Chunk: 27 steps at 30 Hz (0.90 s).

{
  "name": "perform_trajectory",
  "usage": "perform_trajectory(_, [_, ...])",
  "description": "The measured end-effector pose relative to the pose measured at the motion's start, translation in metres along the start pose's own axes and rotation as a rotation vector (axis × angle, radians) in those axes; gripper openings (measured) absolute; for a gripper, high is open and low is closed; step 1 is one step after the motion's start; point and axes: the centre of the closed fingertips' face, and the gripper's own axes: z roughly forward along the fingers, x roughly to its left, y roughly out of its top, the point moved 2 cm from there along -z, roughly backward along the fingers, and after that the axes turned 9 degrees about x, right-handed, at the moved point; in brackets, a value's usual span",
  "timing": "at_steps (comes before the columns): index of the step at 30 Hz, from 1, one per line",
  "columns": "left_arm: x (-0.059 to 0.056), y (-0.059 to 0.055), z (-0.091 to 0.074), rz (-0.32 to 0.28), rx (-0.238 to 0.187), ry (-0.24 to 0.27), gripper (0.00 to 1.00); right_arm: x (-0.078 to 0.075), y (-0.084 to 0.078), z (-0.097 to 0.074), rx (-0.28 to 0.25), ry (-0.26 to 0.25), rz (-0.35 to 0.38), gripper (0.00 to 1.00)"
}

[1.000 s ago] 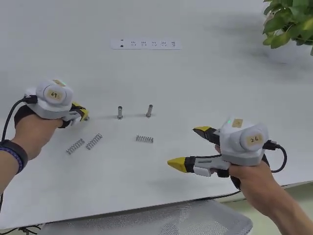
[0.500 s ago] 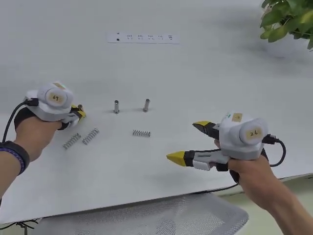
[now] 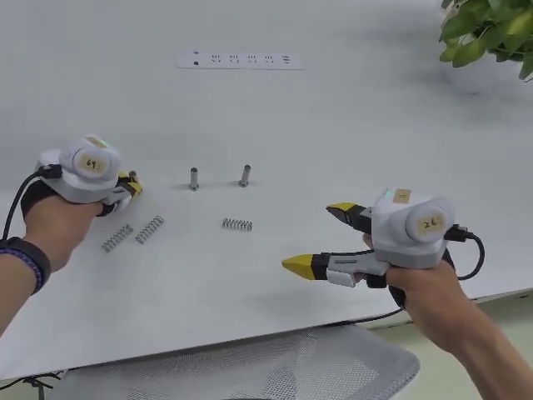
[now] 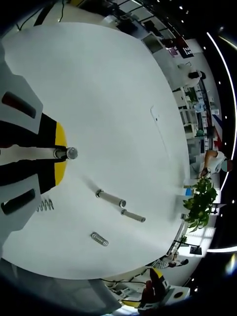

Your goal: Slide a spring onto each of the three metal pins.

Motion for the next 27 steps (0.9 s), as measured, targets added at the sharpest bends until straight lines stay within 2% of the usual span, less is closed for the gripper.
perform_trajectory(27, [-0.0019,0.0006,0.0022,-0.008,0.002,-0.005,0.00,-0.0020,-0.0004,-0.0015,-0.002,-0.003,0.001,0.76])
